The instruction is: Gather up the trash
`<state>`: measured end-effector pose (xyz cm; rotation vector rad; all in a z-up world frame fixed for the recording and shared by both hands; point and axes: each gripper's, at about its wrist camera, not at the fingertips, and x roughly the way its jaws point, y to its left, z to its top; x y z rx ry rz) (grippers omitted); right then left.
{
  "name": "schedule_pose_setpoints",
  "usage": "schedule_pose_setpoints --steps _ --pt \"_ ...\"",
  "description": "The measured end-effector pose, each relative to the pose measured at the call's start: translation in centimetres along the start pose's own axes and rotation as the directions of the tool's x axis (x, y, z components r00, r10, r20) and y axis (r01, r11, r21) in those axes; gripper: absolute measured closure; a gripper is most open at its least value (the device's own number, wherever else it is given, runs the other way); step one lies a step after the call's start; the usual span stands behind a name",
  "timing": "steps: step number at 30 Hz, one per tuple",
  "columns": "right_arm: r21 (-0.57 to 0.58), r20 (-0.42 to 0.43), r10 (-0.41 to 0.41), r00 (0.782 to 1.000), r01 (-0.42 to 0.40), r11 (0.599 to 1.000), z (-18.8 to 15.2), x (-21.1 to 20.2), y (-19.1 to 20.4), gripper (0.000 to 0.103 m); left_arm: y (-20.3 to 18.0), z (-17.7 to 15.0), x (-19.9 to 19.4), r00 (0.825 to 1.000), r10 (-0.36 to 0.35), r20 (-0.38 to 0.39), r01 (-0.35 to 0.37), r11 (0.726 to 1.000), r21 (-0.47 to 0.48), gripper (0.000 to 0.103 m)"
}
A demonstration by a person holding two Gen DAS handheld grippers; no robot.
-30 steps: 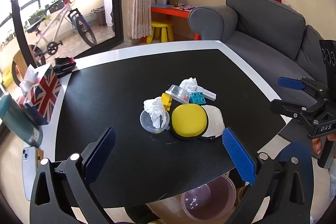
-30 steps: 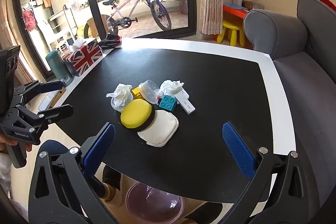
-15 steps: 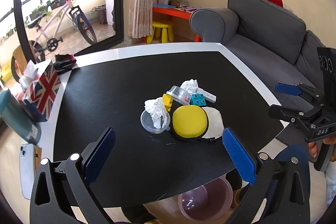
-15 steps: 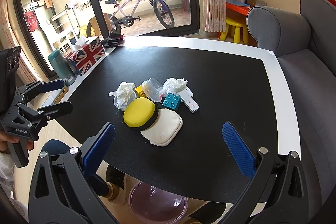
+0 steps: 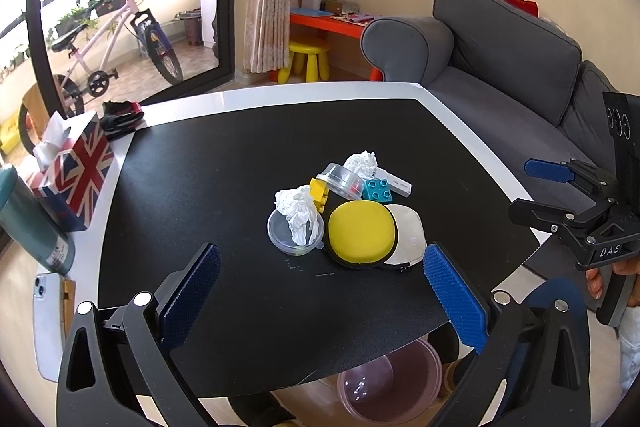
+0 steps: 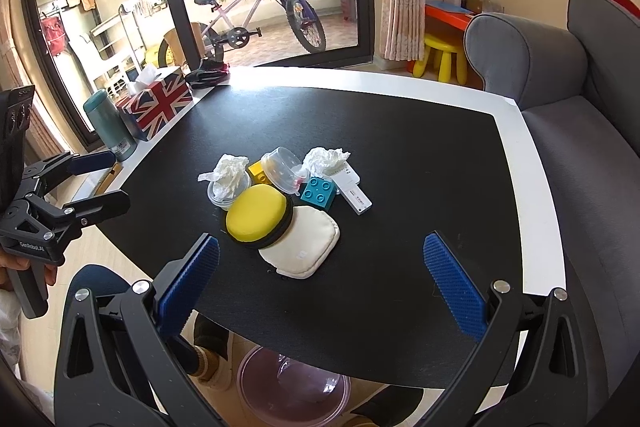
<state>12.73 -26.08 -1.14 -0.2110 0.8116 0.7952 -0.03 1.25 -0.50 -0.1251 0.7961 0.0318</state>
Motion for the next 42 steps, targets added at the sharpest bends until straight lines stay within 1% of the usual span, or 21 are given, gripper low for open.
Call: schedule_pose_setpoints --steps 20,26,42 --pt "-0.001 0.0 0.0 1.0 0.0 1.0 0.05 -0.12 -0.2 0.003 -0.1 0.29 -0.2 1.0 0.003 0.014 -0.003 1.0 0.008 0.006" --pt "-0.002 -0.001 0.0 1.0 0.0 1.0 0.02 -0.09 -0.24 0.003 -0.23 0.25 -0.14 1.0 0.013 0.02 -0.013 1.0 0.015 0.006" --pt "-0.01 -0.009 0.001 1.0 -0.001 1.0 -0.51 0.26 -0.05 0.003 -0.08 -0.02 0.1 1.0 0.013 0.013 -0.013 1.0 0.016 0.006"
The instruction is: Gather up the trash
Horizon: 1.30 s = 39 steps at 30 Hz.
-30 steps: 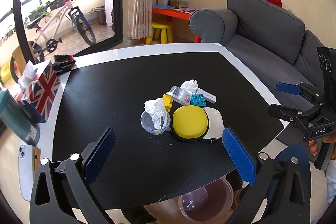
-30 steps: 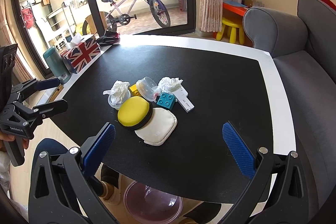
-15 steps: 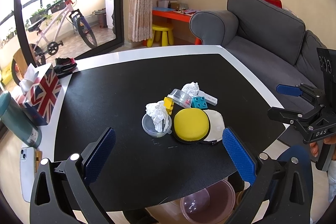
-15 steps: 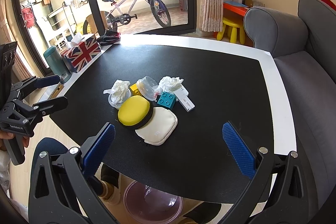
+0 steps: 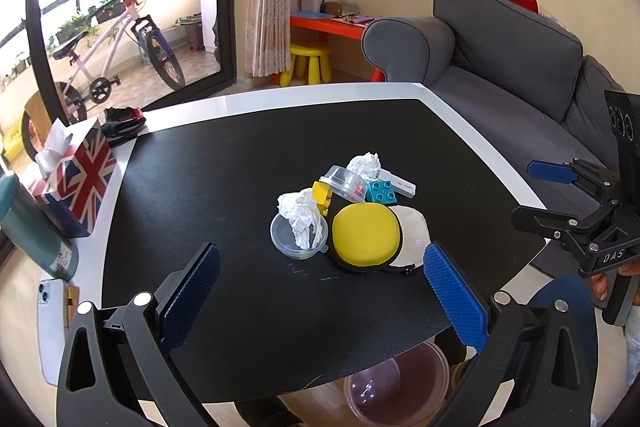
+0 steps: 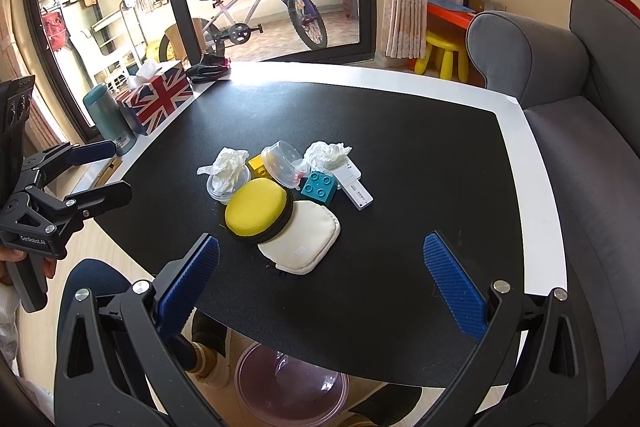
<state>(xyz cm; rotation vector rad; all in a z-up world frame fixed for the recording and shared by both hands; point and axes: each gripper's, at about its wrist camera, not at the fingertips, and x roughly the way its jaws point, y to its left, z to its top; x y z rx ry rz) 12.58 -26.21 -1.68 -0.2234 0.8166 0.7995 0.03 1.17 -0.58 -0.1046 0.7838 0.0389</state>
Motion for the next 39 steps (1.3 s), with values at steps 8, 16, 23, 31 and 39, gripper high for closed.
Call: schedule_pose_setpoints --steps 8,16,23,31,39 --pt "-0.007 -0.007 0.003 1.0 -0.003 1.0 0.1 0.3 0.3 0.003 0.4 0.0 0.4 1.0 0.007 -0.002 -0.007 1.0 -0.014 0.006" --pt "-0.037 -0.033 0.017 0.999 -0.018 0.999 0.6 1.6 1.1 0.003 1.1 0.2 0.7 1.0 0.012 -0.011 -0.013 1.0 -0.021 0.006" --pt "-0.072 -0.068 0.05 0.996 -0.055 0.996 1.5 3.9 2.3 0.003 1.9 0.3 0.9 1.0 0.018 -0.019 -0.019 0.999 -0.032 0.006" --pt "-0.15 -0.149 0.037 0.988 -0.06 0.987 2.4 7.8 4.2 0.003 2.7 0.1 1.0 0.999 0.024 -0.03 -0.025 0.999 -0.044 0.006" --pt "-0.235 -0.22 0.019 0.975 -0.072 0.969 2.9 11.2 6.0 0.003 3.4 -0.3 1.3 0.999 0.022 -0.046 -0.024 0.998 -0.057 0.006"
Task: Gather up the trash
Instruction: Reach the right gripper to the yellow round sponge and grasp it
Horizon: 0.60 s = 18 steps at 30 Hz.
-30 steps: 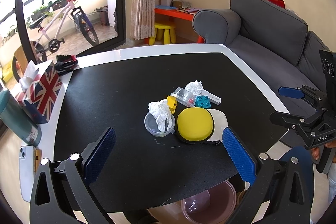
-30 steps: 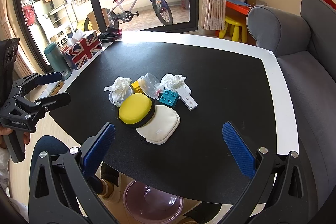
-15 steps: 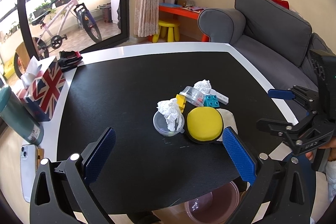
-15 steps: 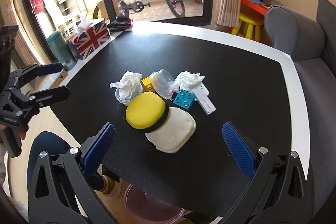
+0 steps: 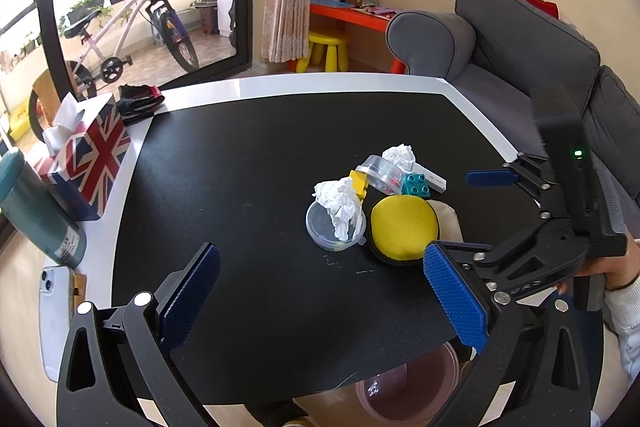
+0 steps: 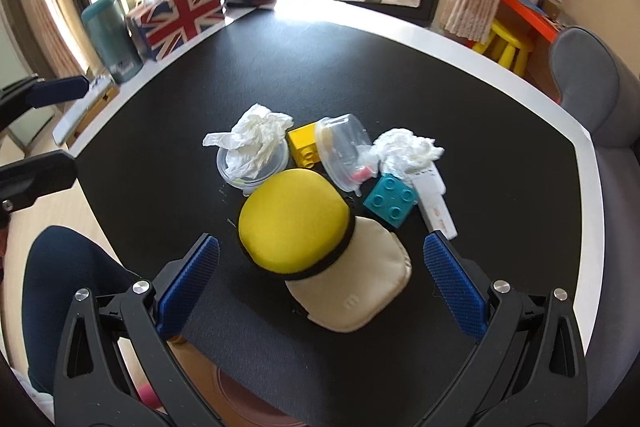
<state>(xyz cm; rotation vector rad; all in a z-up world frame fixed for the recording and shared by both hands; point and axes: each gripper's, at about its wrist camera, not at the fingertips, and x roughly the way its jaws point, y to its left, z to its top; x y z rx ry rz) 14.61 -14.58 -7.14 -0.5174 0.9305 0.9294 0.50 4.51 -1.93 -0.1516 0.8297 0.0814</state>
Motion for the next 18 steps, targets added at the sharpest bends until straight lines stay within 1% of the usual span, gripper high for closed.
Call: schedule_pose_setpoints --steps 6,11,18 --pt "-0.06 -0.054 -0.016 0.998 0.012 0.998 0.6 2.6 1.1 0.003 0.3 -0.4 0.3 1.0 -0.004 -0.012 0.004 1.0 -0.008 0.006" --pt "-0.077 -0.085 -0.022 0.996 0.016 0.997 0.8 4.1 1.7 0.003 0.4 -0.6 0.4 1.0 -0.01 -0.016 0.009 1.0 -0.015 0.006" --pt "-0.094 -0.083 -0.031 0.996 0.024 0.995 0.8 4.6 2.0 0.004 0.6 -1.0 0.7 1.0 -0.015 -0.023 0.014 1.0 -0.022 0.006"
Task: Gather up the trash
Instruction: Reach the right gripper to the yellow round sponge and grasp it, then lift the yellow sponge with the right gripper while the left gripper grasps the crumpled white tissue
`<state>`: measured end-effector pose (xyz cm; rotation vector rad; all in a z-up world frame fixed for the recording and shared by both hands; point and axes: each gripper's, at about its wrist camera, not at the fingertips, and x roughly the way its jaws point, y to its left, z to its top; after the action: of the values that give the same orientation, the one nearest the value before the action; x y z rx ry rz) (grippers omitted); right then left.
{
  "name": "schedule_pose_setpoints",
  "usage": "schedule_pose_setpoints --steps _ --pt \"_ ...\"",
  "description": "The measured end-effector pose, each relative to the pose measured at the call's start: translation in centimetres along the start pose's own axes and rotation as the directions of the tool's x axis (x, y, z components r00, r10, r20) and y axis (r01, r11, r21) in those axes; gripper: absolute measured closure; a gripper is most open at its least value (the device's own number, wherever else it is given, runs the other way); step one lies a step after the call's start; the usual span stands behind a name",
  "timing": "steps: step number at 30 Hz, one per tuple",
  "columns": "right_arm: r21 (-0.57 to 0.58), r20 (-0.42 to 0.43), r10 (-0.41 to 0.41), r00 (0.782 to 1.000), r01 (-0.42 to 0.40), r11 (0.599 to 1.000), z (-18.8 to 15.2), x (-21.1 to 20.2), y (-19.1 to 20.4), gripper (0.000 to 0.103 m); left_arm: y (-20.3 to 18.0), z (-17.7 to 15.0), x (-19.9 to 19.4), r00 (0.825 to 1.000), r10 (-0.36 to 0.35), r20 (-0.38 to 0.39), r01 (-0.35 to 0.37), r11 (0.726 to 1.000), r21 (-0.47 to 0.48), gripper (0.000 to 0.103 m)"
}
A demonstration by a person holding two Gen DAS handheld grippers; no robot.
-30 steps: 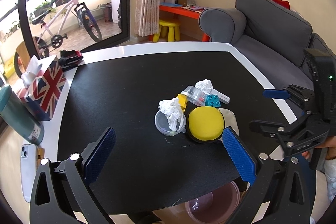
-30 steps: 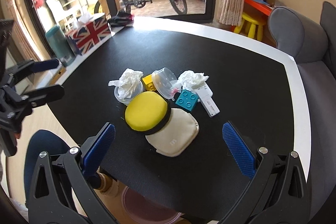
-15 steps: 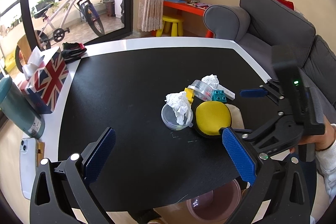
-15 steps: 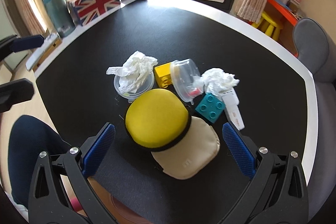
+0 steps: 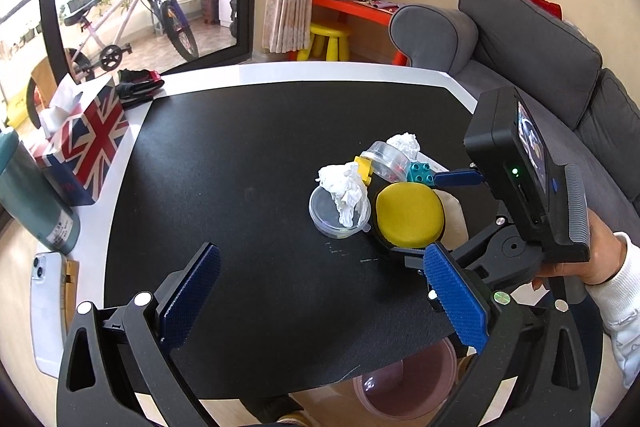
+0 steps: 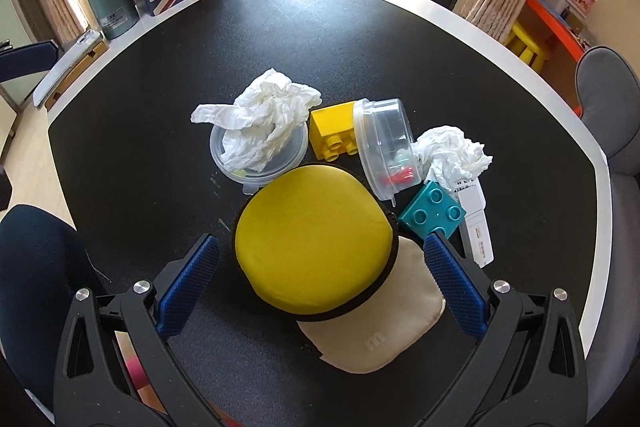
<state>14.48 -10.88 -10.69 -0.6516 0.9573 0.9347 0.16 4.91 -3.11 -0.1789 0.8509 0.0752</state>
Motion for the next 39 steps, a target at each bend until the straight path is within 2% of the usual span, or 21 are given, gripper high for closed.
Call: schedule_pose_setpoints --steps 1,3,5,16,25,39 --pt "-0.001 0.006 0.002 1.0 -0.002 1.0 0.0 -0.1 0.0 0.005 0.0 -0.1 0.0 1.0 0.0 -0.001 0.0 1.0 -0.001 0.006" --pt "-0.005 0.001 -0.002 1.0 0.002 1.0 0.0 0.0 0.1 0.019 0.0 -0.2 0.1 1.0 -0.001 -0.003 0.001 1.0 -0.003 0.006" --pt "-0.006 -0.001 -0.006 1.0 0.006 1.0 0.0 0.0 0.1 0.021 0.0 -0.2 0.1 1.0 -0.001 -0.003 0.001 1.0 -0.004 0.006" --pt "0.029 0.051 0.018 0.999 -0.019 0.999 -0.5 -1.6 -0.4 0.023 0.0 -0.3 0.1 1.0 0.0 0.001 0.0 1.0 0.002 0.006" --pt "0.123 0.105 0.035 0.994 -0.048 0.991 -2.2 -4.7 -2.7 0.023 -0.5 1.1 0.9 1.0 -0.002 0.0 0.002 1.0 0.015 0.006" --pt "0.206 0.123 -0.003 0.992 -0.022 0.978 -5.1 -6.9 -6.1 0.023 -1.6 3.8 5.6 0.998 0.0 -0.063 0.002 0.999 0.033 0.006"
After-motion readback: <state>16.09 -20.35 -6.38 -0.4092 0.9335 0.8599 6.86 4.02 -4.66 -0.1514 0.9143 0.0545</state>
